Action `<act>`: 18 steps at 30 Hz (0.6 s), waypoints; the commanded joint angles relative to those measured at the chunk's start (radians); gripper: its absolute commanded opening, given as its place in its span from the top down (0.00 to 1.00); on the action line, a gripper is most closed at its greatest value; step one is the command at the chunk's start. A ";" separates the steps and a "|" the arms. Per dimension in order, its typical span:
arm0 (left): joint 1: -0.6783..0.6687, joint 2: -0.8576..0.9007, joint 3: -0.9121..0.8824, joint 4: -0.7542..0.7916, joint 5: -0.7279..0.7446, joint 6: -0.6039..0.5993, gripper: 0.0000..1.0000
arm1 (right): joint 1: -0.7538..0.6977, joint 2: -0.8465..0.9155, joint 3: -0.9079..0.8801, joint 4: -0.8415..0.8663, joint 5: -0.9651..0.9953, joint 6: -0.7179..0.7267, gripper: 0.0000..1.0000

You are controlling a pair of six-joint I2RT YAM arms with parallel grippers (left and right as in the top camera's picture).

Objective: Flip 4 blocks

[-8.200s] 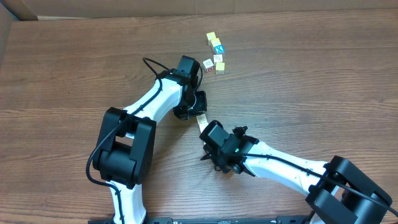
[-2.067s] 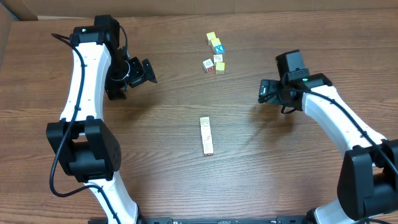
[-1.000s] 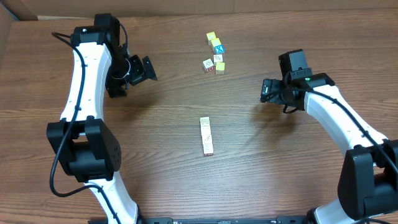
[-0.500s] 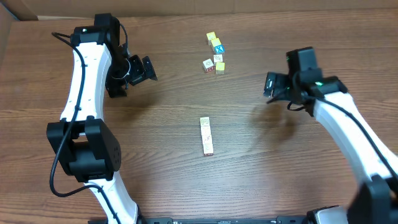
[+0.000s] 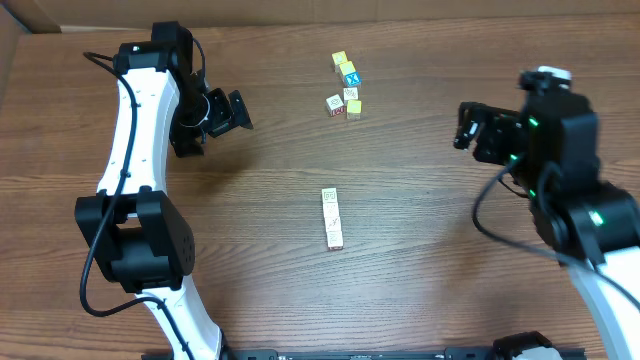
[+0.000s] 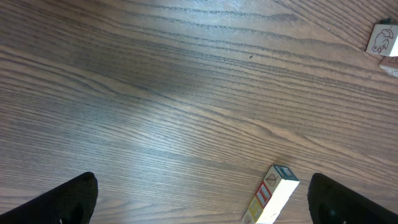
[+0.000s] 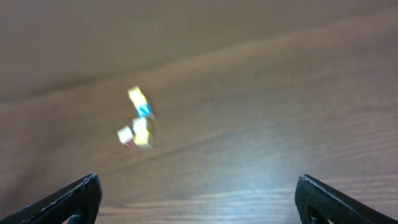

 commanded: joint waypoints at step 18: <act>-0.007 0.005 -0.006 0.000 0.001 0.011 0.00 | -0.005 -0.409 -0.089 0.110 0.003 -0.011 0.00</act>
